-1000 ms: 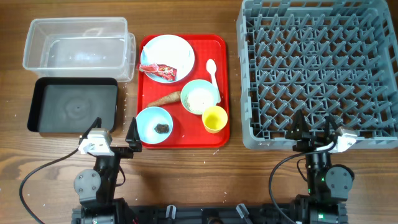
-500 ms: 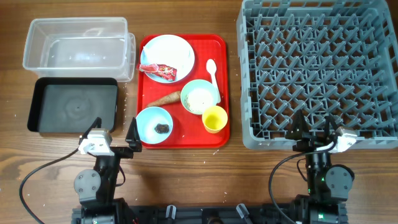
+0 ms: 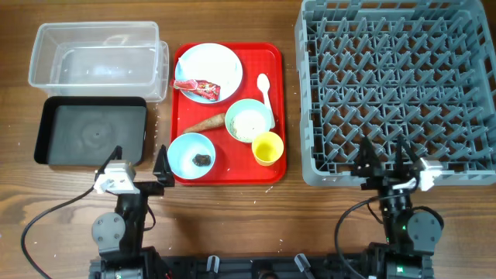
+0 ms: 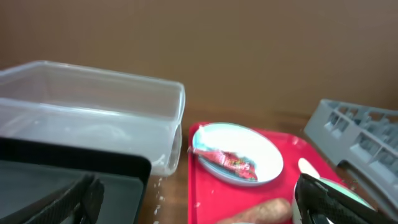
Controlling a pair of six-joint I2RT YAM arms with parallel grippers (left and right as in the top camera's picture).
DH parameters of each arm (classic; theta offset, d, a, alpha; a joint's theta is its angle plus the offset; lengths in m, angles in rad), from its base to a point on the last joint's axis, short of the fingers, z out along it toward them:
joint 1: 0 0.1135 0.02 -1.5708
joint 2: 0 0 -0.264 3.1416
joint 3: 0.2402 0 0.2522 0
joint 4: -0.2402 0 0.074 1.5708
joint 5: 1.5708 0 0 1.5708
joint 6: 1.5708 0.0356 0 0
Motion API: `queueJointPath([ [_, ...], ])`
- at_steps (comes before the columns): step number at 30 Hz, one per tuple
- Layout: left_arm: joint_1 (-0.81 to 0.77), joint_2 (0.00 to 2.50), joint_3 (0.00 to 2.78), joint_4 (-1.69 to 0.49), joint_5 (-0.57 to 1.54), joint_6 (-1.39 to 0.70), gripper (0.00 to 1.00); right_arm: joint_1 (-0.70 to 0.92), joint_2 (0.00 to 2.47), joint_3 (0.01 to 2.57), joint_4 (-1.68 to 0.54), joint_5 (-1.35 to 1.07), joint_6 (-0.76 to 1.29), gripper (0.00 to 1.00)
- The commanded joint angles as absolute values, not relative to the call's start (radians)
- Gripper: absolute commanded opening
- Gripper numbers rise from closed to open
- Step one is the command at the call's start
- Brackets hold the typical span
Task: Sort waste into correct bins and load items into the dishwasher rack
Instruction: 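Move the left gripper toward the white plate on the red tray, then grasp the red wrapper and tissue on the plate with the left gripper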
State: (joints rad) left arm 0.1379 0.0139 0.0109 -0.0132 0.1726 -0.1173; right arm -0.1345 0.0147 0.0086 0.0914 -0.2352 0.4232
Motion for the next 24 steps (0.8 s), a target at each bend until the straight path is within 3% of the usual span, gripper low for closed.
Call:
queueJointPath([
  [1,0.142,0.009,0.038,0.027,0.213,-0.144,1.0,-0.138,0.04,0.09,0.089,-0.369,0.28,1.0],
  [6,0.142,0.251,0.295,-0.074,0.255,-0.19,1.0,-0.138,0.287,0.3,0.048,-0.538,0.167,1.0],
  [11,0.142,0.772,0.788,-0.278,0.371,-0.187,1.0,-0.138,0.63,0.607,-0.114,-0.556,0.076,1.0],
  [14,0.096,1.152,1.25,-0.641,0.369,-0.103,1.0,-0.138,0.805,0.797,-0.297,-0.551,0.026,1.0],
  [18,-0.052,1.678,1.817,-1.093,0.145,-0.082,1.0,-0.138,0.96,0.975,-0.518,-0.447,0.023,1.0],
  [24,-0.144,2.06,1.905,-1.187,0.234,-0.09,1.0,-0.138,1.057,1.024,-0.595,-0.413,0.031,1.0],
])
